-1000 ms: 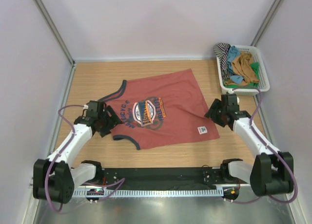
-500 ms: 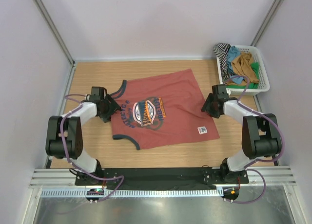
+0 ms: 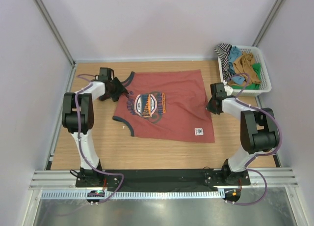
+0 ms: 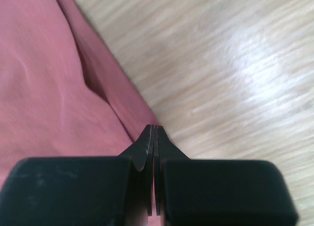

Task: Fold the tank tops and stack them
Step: Flatten the tank top out

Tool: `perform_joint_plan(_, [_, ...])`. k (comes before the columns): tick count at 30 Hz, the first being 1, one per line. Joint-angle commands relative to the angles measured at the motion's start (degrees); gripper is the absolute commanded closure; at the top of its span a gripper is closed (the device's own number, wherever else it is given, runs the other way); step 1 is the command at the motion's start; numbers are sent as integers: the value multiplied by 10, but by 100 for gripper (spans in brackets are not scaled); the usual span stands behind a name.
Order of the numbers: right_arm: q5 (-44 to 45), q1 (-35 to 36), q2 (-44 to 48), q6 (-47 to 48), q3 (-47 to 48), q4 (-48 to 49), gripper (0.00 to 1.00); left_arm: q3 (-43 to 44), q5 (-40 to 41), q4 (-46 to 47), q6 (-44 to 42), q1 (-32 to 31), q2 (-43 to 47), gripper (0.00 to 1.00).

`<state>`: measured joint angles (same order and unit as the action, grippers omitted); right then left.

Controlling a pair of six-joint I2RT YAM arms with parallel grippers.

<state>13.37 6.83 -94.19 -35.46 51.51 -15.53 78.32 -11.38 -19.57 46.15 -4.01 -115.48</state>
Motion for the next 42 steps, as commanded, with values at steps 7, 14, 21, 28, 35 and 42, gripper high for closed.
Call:
perform_joint_plan(7, [46,-31,-29,-25,63,4,99,-42,109,-66,-33,-5,97,26])
perform_joint_plan(14, [3,-30,30,1,30,5,53,-139,187,-82,-38,-4,227,18])
perform_joint_plan(21, [-59,-29,138,14,-54,34,49,-245,138,-64,-31,-6,356,20])
perform_joint_plan(28, [-209,-22,226,7,-183,152,50,-370,11,25,13,-5,401,26])
perform_joint_plan(35, [-216,0,309,13,-204,51,39,-396,-21,70,36,-5,408,26])
perform_joint_plan(42, [-182,30,402,-53,-210,-61,39,-406,-12,67,41,-5,447,26])
